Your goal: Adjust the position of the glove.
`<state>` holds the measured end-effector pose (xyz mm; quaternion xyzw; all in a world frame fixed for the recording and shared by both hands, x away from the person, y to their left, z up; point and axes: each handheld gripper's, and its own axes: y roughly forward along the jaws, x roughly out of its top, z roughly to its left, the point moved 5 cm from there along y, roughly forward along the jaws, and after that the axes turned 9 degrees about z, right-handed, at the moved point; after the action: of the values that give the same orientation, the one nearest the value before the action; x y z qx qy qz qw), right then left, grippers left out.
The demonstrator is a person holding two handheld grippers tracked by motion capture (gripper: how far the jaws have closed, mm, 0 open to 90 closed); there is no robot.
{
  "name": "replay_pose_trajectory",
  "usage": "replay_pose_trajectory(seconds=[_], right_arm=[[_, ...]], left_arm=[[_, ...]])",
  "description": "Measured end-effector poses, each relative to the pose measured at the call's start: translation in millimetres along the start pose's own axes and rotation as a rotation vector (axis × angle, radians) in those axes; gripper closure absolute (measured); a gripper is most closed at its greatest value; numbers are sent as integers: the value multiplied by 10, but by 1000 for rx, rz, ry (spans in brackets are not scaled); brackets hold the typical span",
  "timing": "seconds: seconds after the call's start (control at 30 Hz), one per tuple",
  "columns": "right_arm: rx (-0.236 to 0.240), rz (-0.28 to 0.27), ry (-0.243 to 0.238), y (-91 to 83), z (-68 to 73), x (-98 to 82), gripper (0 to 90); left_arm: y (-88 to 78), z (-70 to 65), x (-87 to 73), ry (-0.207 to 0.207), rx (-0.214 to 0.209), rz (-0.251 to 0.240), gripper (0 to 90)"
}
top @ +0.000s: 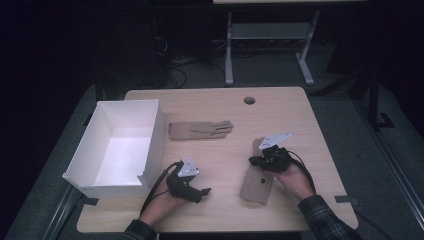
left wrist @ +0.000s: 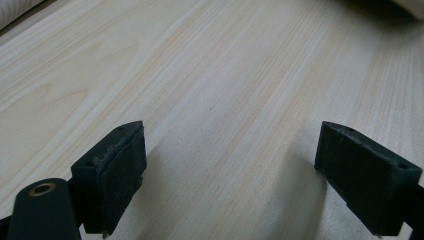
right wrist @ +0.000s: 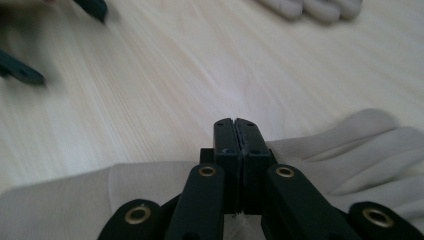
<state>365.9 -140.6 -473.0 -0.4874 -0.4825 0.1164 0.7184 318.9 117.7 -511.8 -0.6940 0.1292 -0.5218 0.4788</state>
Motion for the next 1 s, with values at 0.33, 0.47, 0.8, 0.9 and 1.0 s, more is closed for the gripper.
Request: replay_pose_trajectory(seconds=[0.33,0.47,0.8,0.9,1.0], right_arm=[[5,-148,-6,-313,5,165,889],[11,-222,-16,-410,3,255,889],[-27,-249,34,-439,-167,44,888],[-31,-268,44,-495,-182,40,889],[-37,-276,40,-516,-164,69,889]], left_arm=[[3,-4,3,-6,-1,-5,124],[1,-1,1,-2,0,-1,124],[3,-4,3,-5,-1,-5,124],[-1,-5,11,-12,4,4,129],[-27,-24,50,-7,21,16,217]])
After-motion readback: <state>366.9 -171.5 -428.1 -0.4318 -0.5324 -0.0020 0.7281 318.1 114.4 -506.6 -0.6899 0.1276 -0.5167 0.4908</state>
